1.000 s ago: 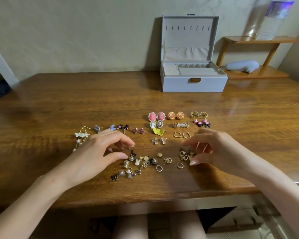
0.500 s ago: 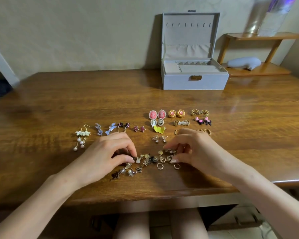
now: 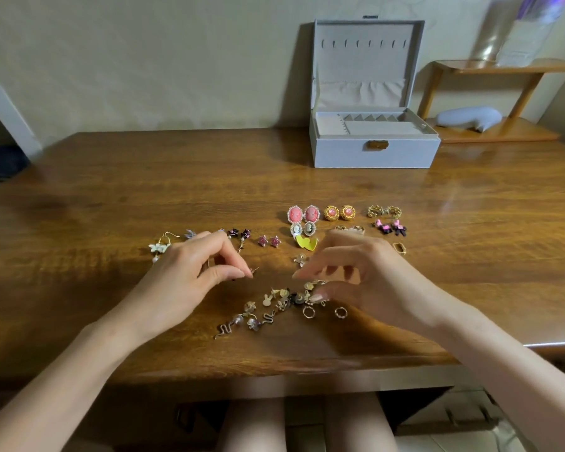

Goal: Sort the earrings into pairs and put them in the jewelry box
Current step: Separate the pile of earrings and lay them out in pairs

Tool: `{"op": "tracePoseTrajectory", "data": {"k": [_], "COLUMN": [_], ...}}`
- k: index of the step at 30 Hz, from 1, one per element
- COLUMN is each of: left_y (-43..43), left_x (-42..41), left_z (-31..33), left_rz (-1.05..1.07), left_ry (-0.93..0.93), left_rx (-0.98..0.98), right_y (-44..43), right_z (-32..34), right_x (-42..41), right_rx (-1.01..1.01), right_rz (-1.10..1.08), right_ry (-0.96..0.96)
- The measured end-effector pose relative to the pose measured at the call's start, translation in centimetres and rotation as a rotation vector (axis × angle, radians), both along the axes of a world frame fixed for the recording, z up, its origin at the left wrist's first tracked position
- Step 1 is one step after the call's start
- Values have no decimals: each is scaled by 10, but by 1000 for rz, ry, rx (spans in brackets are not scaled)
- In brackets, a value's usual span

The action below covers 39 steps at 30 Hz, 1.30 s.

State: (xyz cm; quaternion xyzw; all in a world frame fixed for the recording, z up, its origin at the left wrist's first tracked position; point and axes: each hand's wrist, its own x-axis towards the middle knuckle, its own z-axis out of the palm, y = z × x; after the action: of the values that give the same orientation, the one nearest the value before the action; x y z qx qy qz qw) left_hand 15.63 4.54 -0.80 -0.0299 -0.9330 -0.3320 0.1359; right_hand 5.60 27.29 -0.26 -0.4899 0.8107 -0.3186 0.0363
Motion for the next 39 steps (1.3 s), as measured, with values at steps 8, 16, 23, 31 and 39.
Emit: {"op": "tracePoseTrajectory", "data": {"k": [8,16,23,31,39], "left_y": [-3,-6,-3,2,25], "left_x": [5,12,6,1,-14], "left_z": [8,8,5,8,11], "left_rz": [62,0,-9,42,-17], "left_ry": [37,14,17,17,-26], "left_rx": [44,93,151,222,378], "right_y": [-34,-15,-21,-14,0], "right_z": [-4,7,-2,15,18], "right_x": [15,-14,-8,-17,-20], "right_rx": [34,92,127,-59,-324], "right_rz": [168,85,97,-16,-90], "right_ry": [93,80,58,-390,-765]}}
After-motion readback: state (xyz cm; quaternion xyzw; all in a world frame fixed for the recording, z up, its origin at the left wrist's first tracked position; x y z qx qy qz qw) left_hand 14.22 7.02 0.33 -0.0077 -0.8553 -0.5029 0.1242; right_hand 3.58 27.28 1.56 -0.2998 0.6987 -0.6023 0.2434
